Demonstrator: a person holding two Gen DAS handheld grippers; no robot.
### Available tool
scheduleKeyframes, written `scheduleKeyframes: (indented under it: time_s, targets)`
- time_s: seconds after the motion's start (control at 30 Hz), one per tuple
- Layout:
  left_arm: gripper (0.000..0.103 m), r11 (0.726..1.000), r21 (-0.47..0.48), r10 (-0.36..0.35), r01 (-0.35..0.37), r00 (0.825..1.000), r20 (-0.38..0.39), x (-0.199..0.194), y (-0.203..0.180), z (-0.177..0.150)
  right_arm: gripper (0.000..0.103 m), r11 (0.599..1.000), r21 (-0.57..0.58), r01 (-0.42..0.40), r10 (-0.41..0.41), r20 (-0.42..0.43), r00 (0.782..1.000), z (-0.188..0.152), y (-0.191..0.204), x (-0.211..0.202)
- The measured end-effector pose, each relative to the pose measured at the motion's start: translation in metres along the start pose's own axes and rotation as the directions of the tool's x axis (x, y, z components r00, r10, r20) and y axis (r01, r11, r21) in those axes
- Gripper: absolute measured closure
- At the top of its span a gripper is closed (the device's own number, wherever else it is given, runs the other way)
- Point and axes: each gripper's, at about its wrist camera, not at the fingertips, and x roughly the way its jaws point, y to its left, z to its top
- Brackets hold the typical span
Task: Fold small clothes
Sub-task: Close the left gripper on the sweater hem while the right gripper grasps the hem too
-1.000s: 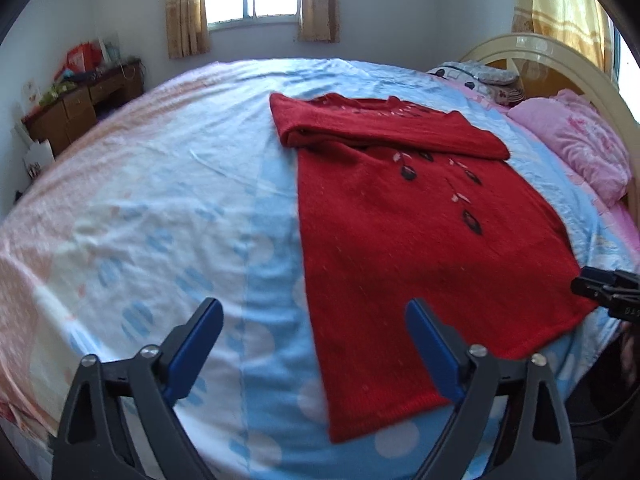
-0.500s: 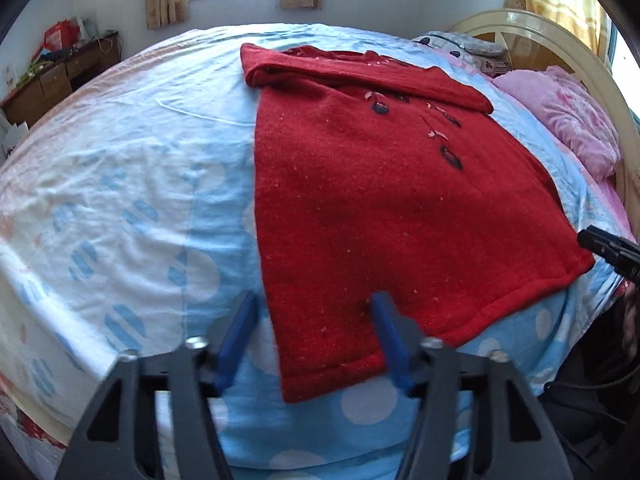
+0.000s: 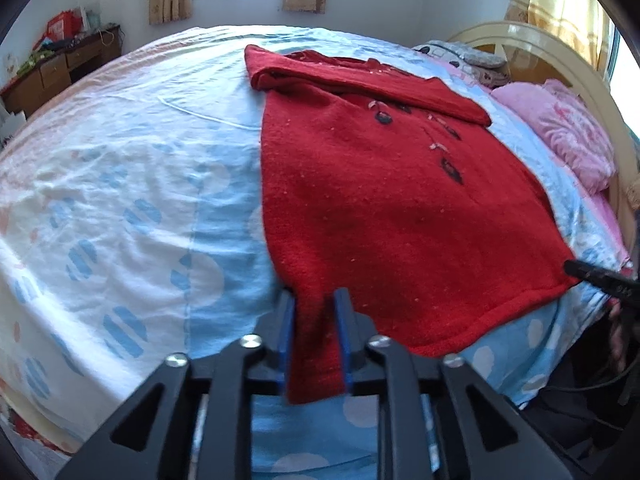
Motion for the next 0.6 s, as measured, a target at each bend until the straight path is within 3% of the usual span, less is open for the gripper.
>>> scheduleKeyframes:
  time_s: [0.1, 0.17, 0.27, 0.6]
  targets:
    - [0.079, 1.0, 0.016, 0.002, -0.002, 1.0, 0.005, 0.0, -0.003, -0.001, 0.05, 1.0, -0.003, -0.01, 0.01, -0.005, 1.0, -0.002, 0.002, 0.001]
    - [0.093, 1.0, 0.022, -0.002, 0.002, 1.0, -0.002, 0.001, -0.003, -0.002, 0.073, 1.0, -0.01, -0.006, 0.006, -0.012, 1.0, -0.002, 0.003, 0.003]
    - [0.095, 1.0, 0.02, -0.018, 0.018, 1.0, -0.007, -0.001, -0.001, -0.002, 0.096, 1.0, -0.015, -0.001, 0.0, -0.011, 1.0, -0.003, 0.004, 0.002]
    - [0.096, 0.99, 0.103, -0.096, 0.093, 0.995, 0.027, -0.046, -0.011, -0.017, 0.098, 0.999, -0.051, 0.009, -0.009, -0.004, 1.0, -0.009, 0.001, -0.023]
